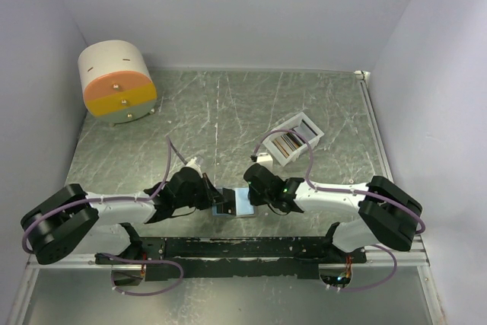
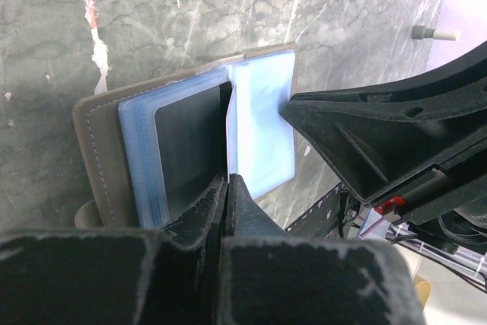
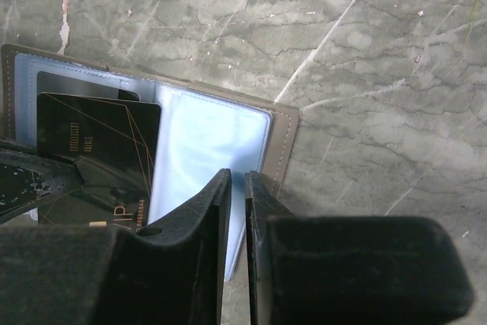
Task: Put the credit cards into the card holder
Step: Insert the credit card into the card holder.
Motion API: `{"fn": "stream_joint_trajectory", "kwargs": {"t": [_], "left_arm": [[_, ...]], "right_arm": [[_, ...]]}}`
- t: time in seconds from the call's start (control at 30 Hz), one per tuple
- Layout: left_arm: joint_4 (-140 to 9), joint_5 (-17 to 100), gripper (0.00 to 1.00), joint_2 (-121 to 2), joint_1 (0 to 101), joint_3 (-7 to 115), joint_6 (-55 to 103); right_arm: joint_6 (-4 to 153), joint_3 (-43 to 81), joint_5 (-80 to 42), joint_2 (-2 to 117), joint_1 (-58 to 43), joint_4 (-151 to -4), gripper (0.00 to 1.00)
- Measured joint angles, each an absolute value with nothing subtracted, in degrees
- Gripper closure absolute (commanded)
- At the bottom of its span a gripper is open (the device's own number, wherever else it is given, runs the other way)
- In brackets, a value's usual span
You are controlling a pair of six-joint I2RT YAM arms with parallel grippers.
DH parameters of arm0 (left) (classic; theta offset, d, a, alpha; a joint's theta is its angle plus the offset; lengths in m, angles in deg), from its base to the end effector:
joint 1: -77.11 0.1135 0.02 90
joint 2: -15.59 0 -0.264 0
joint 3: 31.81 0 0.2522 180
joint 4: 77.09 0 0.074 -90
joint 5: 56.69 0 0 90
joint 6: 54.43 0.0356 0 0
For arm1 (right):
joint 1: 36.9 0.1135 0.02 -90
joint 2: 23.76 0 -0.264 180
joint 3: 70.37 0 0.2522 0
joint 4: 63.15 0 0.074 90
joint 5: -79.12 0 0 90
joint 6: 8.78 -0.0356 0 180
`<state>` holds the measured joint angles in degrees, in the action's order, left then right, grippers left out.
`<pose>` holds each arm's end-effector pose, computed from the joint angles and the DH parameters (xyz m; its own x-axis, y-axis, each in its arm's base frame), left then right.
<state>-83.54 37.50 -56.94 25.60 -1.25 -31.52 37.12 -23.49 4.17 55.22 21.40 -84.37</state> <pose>0.1333 -0.1718 0.1330 -0.8939 -0.3518 -0.2777 -0.0148 0.6424 -0.7662 0.1381 0.2061 0.1517 -0.8177 -0.0450 -0.5739 -0.2382 0.9340 0.2662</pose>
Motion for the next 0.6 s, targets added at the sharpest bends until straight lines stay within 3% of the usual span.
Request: {"fn": "stream_joint_trajectory", "kwargs": {"t": [0.6], "left_arm": [[-86.0, 38.2, 0.93, -60.7, 25.7, -0.5, -30.8]], "right_arm": [[37.1, -23.5, 4.2, 55.1, 21.4, -84.4, 0.87]]}}
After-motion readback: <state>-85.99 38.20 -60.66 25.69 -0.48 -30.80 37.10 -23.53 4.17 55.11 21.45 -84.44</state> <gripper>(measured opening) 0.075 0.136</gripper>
